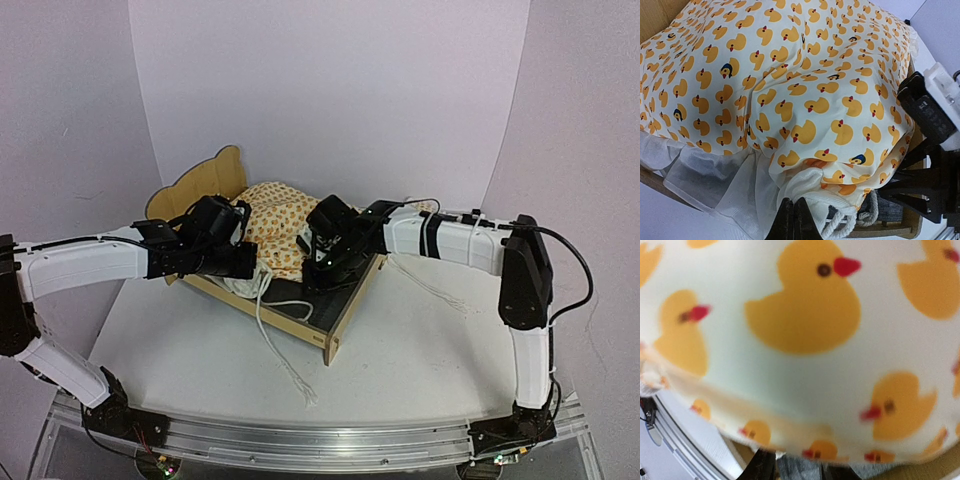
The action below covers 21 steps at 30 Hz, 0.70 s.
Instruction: Set up the pet bed
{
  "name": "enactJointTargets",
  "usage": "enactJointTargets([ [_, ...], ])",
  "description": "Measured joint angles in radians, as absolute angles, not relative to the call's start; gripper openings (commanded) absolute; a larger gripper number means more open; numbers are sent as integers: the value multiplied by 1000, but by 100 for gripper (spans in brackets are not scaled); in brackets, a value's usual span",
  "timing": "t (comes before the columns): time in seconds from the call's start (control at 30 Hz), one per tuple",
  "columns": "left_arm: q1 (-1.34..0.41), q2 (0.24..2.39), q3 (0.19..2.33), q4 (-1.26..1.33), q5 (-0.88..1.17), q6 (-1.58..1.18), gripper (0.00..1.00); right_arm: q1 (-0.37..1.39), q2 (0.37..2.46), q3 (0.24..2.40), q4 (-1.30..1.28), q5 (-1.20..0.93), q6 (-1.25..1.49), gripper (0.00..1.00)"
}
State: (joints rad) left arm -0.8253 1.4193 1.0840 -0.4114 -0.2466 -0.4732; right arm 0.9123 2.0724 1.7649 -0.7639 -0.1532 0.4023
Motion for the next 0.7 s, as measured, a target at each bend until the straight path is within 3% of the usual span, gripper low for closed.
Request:
enactJointTargets([
  [0.23, -825, 1419, 1084, -408, -266, -493, 0, 915, 2130, 1764, -694, -115, 401, 30],
  [0.53, -826, 1420, 1084, -407, -265, -498, 0, 915, 2147, 1746, -659, -101, 406, 18],
  [0.7, -825, 1420, 1084, -406, -265, -498, 0, 915, 2147, 1723, -653, -121, 419, 17],
])
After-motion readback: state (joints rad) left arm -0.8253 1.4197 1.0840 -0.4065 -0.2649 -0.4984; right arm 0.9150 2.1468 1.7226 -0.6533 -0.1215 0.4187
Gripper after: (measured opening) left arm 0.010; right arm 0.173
